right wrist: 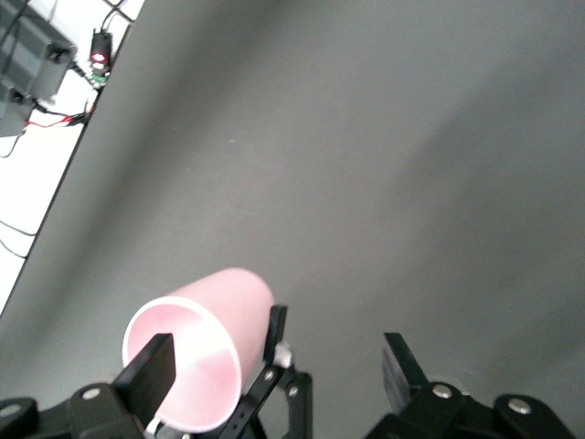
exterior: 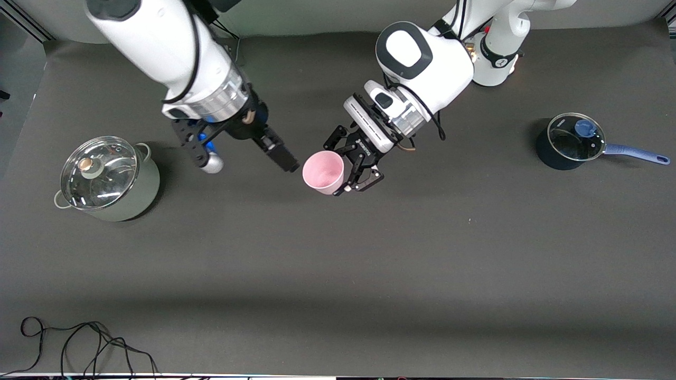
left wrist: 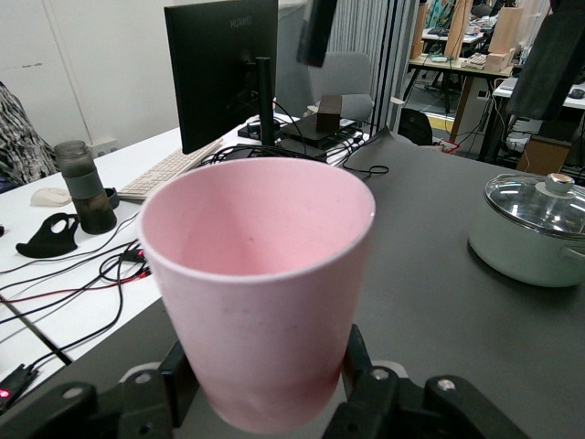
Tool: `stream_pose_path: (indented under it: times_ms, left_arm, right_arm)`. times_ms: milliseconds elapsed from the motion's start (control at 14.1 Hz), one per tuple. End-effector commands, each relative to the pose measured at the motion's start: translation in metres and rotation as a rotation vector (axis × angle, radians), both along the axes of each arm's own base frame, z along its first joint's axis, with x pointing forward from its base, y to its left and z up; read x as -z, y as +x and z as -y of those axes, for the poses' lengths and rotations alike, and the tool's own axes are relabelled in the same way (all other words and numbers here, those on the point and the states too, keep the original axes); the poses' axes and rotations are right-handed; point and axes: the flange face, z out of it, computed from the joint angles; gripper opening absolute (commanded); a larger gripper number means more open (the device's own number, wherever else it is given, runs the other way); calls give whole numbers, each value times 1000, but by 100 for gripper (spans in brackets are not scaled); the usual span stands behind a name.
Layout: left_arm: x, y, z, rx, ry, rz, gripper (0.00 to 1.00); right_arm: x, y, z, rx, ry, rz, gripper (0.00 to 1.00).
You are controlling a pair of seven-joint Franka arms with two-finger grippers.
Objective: Transfer pink cup from left to right arm
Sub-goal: 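Hold the cup with the left gripper while the right gripper grasps its rim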
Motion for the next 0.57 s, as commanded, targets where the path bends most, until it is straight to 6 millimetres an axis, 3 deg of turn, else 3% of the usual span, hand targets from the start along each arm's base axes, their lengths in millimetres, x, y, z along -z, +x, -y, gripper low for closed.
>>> stream_pose_path:
  times_ms: [0, 498]
  left_arm:
    - [-4, 1, 4, -26, -17, -7, 30]
    - [-4, 1, 3, -37, -12, -4, 30]
  right_arm:
    - [3, 4, -13, 11, -21, 39, 100]
    - [30, -1, -39, -28, -48, 14, 100]
